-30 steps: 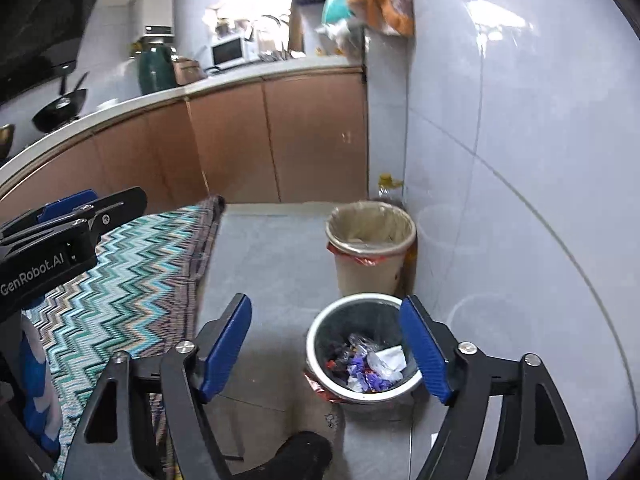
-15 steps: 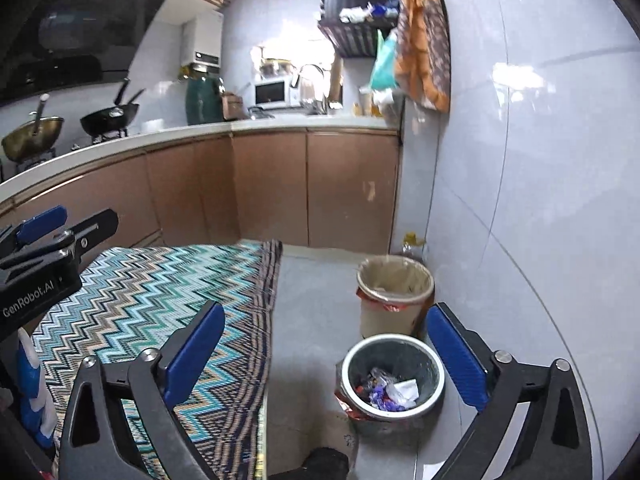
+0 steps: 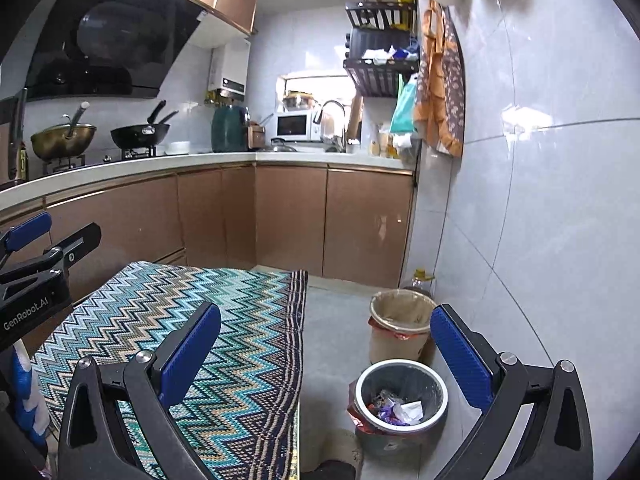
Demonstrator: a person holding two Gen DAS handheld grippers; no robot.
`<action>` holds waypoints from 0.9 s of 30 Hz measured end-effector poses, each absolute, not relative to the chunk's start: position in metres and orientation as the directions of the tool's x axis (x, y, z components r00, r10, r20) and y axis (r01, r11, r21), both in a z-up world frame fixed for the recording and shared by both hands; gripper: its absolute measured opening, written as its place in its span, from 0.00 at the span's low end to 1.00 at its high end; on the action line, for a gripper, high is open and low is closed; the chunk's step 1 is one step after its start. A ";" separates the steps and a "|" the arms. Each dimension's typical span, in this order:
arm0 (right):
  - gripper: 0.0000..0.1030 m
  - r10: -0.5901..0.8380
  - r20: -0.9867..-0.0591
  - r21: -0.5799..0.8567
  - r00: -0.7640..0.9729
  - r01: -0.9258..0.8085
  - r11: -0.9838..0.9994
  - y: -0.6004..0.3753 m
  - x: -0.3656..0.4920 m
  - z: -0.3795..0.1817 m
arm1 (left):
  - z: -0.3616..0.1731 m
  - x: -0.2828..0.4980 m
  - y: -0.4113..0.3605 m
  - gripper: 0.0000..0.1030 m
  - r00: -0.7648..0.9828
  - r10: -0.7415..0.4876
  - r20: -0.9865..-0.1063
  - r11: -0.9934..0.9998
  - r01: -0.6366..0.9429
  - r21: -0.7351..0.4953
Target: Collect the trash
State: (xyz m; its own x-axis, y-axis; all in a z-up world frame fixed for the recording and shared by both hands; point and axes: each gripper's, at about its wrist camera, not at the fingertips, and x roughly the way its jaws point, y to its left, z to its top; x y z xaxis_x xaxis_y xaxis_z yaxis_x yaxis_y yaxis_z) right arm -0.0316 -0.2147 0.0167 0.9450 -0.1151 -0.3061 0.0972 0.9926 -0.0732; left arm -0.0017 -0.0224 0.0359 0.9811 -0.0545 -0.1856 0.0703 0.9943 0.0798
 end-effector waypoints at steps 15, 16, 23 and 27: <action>1.00 -0.114 -0.288 -0.084 0.951 0.094 0.992 -0.209 -0.048 0.016 | 0.031 -0.016 -0.006 0.83 0.980 -0.036 -0.195 0.996 0.050 0.068; 1.00 -0.116 -0.287 -0.083 0.951 0.096 0.992 -0.209 -0.049 0.016 | 0.030 -0.016 -0.005 0.83 0.980 -0.035 -0.198 0.997 0.049 0.067; 1.00 -0.136 -0.275 -0.089 0.952 0.116 0.989 -0.210 -0.053 0.017 | 0.028 -0.015 -0.003 0.83 0.975 -0.037 -0.221 0.997 0.052 0.064; 1.00 -0.141 -0.275 -0.087 0.951 0.122 0.989 -0.212 -0.053 0.016 | 0.026 -0.016 -0.004 0.83 0.973 -0.041 -0.226 0.996 0.058 0.068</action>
State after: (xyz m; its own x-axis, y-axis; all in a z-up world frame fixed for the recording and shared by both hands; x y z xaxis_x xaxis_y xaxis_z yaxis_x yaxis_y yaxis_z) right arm -0.0533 -0.2115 0.0161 0.9509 -0.1415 -0.2754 0.1219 0.9887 -0.0869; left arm -0.0161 -0.0045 0.0259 0.9732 -0.0412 -0.2263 0.0579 0.9960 0.0678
